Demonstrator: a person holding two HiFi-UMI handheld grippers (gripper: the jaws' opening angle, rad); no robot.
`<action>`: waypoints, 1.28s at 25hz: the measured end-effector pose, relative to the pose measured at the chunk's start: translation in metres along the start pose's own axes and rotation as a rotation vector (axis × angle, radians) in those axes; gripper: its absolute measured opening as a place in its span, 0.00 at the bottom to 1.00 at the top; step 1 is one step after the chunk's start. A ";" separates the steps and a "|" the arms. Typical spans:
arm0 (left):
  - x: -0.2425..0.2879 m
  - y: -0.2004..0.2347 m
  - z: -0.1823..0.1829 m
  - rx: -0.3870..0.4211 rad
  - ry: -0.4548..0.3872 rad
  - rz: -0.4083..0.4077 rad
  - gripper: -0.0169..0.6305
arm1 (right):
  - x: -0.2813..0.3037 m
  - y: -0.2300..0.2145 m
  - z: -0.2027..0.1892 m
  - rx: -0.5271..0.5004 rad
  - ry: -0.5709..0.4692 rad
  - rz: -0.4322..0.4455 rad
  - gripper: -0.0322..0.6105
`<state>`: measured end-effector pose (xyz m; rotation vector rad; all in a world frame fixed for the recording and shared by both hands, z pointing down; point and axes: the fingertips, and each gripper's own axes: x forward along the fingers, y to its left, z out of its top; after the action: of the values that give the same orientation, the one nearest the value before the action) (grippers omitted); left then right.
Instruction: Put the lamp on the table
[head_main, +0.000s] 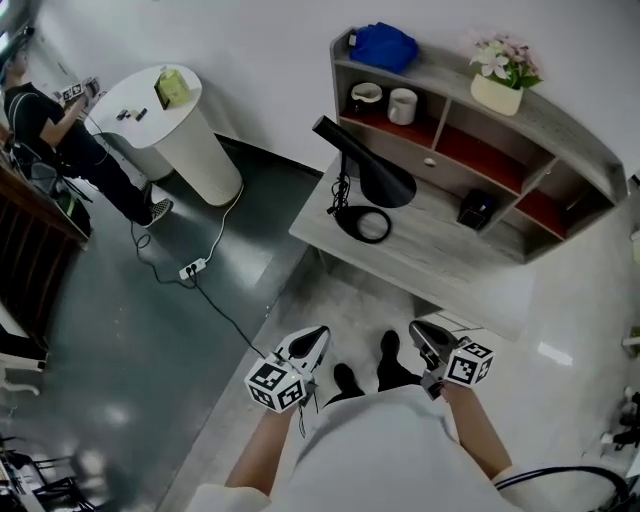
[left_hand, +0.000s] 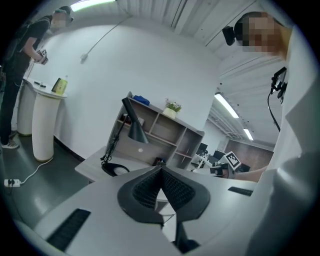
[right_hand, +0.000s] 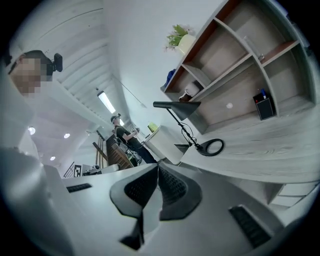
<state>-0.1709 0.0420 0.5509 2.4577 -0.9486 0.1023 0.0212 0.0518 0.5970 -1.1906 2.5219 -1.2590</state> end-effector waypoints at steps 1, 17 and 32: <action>-0.001 -0.002 -0.005 -0.002 0.007 -0.018 0.04 | -0.004 0.004 -0.004 -0.004 -0.003 -0.010 0.08; 0.002 -0.038 0.000 -0.011 -0.031 -0.021 0.04 | -0.050 0.010 0.016 -0.053 -0.052 -0.003 0.08; 0.015 -0.044 0.024 0.008 -0.083 0.043 0.04 | -0.045 0.001 0.041 -0.064 -0.039 0.066 0.08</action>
<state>-0.1339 0.0489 0.5149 2.4662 -1.0387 0.0198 0.0675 0.0559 0.5581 -1.1232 2.5683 -1.1376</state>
